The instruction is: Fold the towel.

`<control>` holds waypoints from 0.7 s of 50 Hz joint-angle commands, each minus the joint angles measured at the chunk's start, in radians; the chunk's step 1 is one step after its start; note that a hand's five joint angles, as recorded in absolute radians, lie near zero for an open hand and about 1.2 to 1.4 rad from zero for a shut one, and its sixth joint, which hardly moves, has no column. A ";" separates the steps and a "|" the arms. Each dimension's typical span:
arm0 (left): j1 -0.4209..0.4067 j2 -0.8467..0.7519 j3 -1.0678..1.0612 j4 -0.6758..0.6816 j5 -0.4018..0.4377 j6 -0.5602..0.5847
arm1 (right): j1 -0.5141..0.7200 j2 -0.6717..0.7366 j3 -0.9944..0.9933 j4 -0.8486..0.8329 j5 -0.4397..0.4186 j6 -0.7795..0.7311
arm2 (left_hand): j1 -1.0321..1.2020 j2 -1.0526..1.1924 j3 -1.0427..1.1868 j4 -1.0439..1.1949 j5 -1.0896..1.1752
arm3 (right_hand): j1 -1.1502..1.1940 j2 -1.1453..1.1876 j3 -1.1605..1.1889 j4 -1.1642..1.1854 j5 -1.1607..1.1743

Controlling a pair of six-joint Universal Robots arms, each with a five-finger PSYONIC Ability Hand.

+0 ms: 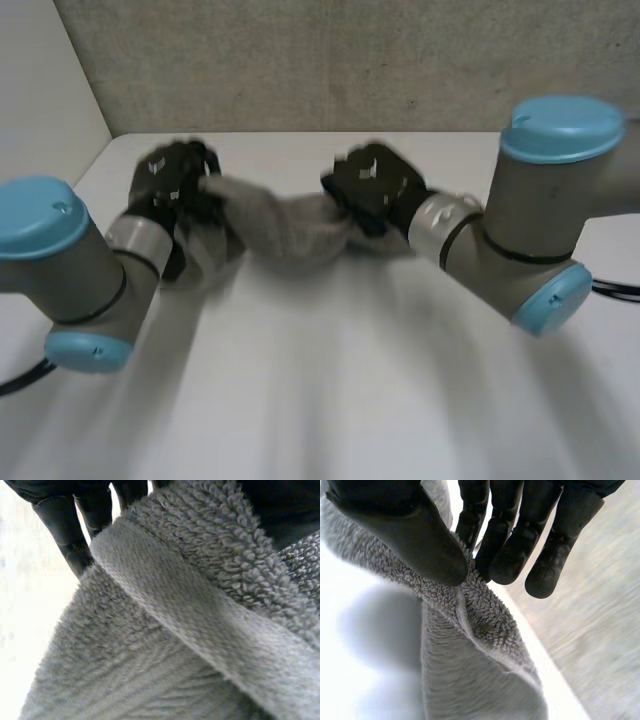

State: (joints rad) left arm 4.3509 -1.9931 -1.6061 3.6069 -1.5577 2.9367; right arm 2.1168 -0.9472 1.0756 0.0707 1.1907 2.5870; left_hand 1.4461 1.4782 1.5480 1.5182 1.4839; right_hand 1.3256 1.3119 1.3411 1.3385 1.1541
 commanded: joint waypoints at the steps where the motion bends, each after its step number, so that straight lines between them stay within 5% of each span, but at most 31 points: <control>1: 0.030 -0.010 -0.048 -0.241 -0.004 0.237 | 0.031 0.041 0.049 0.098 0.078 -0.045 | -0.271 -0.303 -0.373 -0.343 -0.483 | 0.071 0.084 0.055 0.058 0.068; 12: 0.035 0.089 -0.075 -0.329 0.031 0.380 | 0.072 0.039 0.109 0.101 0.081 0.051 | -1.100 -1.132 -1.202 -1.172 -1.312 | 0.071 0.084 0.055 0.058 0.068; 20: 0.026 0.216 -0.083 -0.373 0.126 0.493 | 0.107 0.041 0.156 0.101 0.092 0.068 | -1.238 -1.271 -1.340 -1.311 -1.451 | 0.071 0.084 0.055 0.058 0.068; 35: -0.019 0.220 0.038 -0.396 0.232 0.464 | 0.137 0.018 0.276 0.066 0.144 0.076 | -1.153 -1.186 -1.255 -1.226 -1.366 | 0.071 0.084 0.055 0.058 0.068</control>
State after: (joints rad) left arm 4.3594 -1.7212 -1.6405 3.2128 -1.3368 3.4244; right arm 2.2472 -0.9154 1.3017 0.1626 1.3107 2.6624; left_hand 0.3056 0.2936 0.2857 0.2990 0.2668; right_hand 1.3257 1.3211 1.3419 1.3452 1.1542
